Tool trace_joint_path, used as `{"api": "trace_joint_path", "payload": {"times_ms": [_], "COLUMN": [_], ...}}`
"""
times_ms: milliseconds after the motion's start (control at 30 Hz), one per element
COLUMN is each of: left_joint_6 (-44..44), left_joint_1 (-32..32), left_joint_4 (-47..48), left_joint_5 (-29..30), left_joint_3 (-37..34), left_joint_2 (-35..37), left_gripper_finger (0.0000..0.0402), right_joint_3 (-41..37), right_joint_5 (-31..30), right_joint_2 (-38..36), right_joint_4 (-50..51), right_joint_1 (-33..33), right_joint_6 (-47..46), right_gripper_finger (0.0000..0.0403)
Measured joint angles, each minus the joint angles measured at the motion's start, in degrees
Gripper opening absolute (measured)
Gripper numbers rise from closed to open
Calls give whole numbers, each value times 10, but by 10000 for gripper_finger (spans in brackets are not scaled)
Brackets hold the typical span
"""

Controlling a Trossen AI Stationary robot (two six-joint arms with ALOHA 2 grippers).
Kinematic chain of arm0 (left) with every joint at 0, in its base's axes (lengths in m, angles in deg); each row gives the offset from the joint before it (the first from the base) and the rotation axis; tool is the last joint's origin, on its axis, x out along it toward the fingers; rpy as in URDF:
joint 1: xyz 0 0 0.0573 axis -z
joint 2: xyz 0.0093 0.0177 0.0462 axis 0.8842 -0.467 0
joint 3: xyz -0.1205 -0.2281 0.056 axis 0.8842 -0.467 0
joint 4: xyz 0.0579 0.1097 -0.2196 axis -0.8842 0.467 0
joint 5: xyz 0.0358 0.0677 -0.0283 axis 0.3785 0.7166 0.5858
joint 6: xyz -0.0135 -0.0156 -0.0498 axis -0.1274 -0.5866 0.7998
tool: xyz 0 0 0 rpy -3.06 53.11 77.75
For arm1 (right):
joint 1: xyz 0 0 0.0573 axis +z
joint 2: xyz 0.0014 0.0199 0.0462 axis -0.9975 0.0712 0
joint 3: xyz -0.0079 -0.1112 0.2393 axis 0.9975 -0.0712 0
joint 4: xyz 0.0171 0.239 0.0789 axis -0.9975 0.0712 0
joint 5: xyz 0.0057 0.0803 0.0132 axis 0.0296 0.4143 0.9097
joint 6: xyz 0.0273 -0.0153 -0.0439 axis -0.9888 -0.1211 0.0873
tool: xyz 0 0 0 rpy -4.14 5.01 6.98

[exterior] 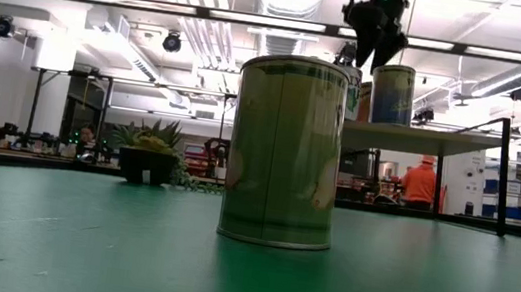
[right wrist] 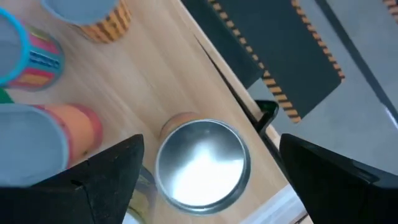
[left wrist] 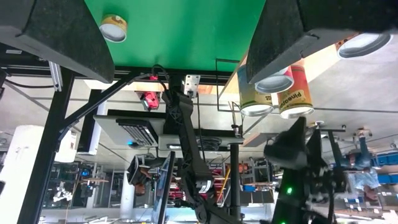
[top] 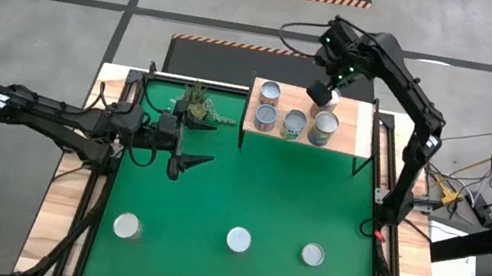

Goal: Pick and place cans onto a shelf
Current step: Put the canned pineapples on the shelf

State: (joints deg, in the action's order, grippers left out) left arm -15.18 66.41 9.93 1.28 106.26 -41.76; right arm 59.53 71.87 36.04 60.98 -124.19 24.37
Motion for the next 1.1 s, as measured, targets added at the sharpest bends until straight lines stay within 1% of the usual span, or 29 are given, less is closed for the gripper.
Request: {"api": "trace_joint_path", "payload": {"times_ms": [133,267,400,533,633,700,833,933,1033,1100], "left_joint_6": [0,0,0,0,0,0,0,0,0,0], "left_joint_1": [0,0,0,0,0,0,0,0,0,0], "left_joint_4": [0,0,1,1,5,11,11,9,5,5], "left_joint_5": [0,0,0,0,0,0,0,0,0,0], "left_joint_3": [0,0,0,0,0,0,0,0,0,0], "left_joint_2": [0,0,0,0,0,0,0,0,0,0], "left_gripper_finger": [346,346,346,346,346,346,346,346,346,346], "right_joint_3": [7,0,-18,-50,-88,-119,-186,-236,-284,-312], "right_joint_5": [6,43,50,47,44,24,-72,-128,-140,-140], "right_joint_2": [-22,-51,-81,-114,-142,-161,-197,-221,-237,-244], "right_joint_4": [0,0,0,0,0,0,-7,-41,-105,-156], "right_joint_1": [31,76,131,183,208,218,222,209,183,160], "right_joint_6": [-11,-34,-70,-117,-148,-165,-180,-169,-135,-109], "right_gripper_finger": [361,333,286,225,179,149,90,49,16,12]}}
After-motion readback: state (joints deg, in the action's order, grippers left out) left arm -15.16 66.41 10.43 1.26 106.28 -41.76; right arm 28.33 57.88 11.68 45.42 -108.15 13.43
